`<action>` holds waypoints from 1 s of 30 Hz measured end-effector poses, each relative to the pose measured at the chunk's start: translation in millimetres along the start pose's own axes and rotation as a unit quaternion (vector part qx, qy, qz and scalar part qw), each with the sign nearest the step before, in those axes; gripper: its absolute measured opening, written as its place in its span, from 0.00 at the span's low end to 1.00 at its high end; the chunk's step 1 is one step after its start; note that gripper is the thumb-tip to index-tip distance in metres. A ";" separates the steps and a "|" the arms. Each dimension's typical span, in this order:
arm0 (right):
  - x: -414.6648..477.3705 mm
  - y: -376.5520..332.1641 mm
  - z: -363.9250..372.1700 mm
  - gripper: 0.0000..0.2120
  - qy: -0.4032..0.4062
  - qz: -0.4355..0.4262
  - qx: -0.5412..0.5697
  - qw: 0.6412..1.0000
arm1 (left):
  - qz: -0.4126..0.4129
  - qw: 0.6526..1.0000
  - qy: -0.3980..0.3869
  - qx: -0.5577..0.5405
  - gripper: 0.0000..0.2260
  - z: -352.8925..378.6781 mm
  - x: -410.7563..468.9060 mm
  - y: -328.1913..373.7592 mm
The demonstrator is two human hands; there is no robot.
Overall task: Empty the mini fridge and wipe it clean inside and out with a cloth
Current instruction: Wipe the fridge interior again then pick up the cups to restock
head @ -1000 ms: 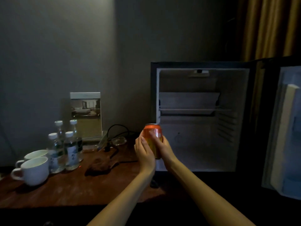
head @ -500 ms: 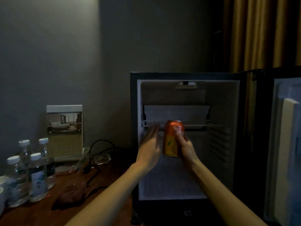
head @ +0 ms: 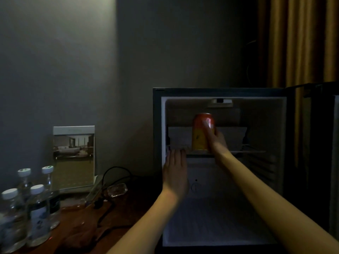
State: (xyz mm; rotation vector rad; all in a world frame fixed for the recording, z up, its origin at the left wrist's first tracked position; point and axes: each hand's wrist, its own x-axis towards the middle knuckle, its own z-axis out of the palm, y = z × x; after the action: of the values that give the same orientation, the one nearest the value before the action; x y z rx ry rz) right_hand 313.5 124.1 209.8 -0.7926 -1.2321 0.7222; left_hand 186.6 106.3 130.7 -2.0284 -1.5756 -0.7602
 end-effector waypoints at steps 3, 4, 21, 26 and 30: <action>9.8 -2.1 4.4 0.25 -0.030 -0.011 -0.021 0.999 | 0.000 0.999 -0.023 0.033 0.36 0.4 0.0 -0.8; 11.3 -1.5 5.4 0.25 -0.045 -0.011 -0.023 0.999 | 0.002 0.999 -0.016 0.039 0.36 0.1 -0.3 -1.4; 21.2 1.8 -12.4 0.27 -0.182 0.019 -0.215 0.959 | -0.002 1.000 -0.005 -0.006 0.36 -0.2 -3.6 -0.7; 18.8 5.5 -13.7 0.23 -0.175 -0.003 -0.216 0.961 | -0.002 1.000 -0.013 0.012 0.38 0.3 -3.9 -1.3; 18.0 8.2 -5.7 0.23 -0.162 -0.017 -0.203 0.965 | -0.002 1.000 -0.016 0.025 0.38 0.4 -2.9 -1.3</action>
State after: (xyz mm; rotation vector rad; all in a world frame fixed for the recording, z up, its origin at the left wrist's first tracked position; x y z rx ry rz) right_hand 322.0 142.8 211.5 -1.0114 -1.7210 0.5924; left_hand 184.8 104.8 128.5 -2.0127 -1.6003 -0.6857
